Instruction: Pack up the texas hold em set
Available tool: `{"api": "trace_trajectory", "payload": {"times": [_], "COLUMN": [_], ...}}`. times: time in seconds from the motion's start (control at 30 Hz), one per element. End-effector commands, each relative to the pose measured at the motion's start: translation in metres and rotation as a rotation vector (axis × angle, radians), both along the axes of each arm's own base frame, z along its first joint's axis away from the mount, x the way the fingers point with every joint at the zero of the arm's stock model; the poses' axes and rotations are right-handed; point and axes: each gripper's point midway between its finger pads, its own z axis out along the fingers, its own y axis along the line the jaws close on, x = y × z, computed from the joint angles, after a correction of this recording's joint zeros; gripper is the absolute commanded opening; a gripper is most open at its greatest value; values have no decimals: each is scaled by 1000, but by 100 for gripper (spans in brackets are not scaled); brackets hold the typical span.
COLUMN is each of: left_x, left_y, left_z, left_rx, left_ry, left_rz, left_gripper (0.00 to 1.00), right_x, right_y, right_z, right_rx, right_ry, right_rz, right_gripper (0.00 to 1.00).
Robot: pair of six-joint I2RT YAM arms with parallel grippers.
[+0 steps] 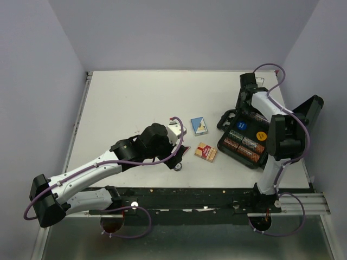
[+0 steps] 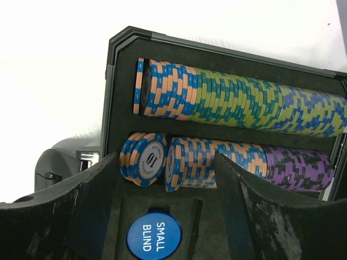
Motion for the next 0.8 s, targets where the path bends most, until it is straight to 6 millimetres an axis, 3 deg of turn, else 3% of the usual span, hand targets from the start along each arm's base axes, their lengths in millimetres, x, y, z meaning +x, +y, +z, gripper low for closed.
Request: {"api": "trace_trajectory", "payload": {"times": [0.0,0.33,0.77], "left_x": [-3,-2,-1], "left_y": [-3,-2,-1], "left_z": [2,2,3], "left_rx": [-13,-12,-9], "left_ry": [7,5,-2], "left_rz": [-20,-15,-12], "left_gripper": [99,99,99], "right_x": [-22,-31,-31], "right_y": [-12,-25,-23], "right_z": [-13,1,15], "right_rx": [-104,-191,-169], "right_ry": [125,141,101], "right_rz": [-28,-62,-75], "right_gripper": [78,81,86]}}
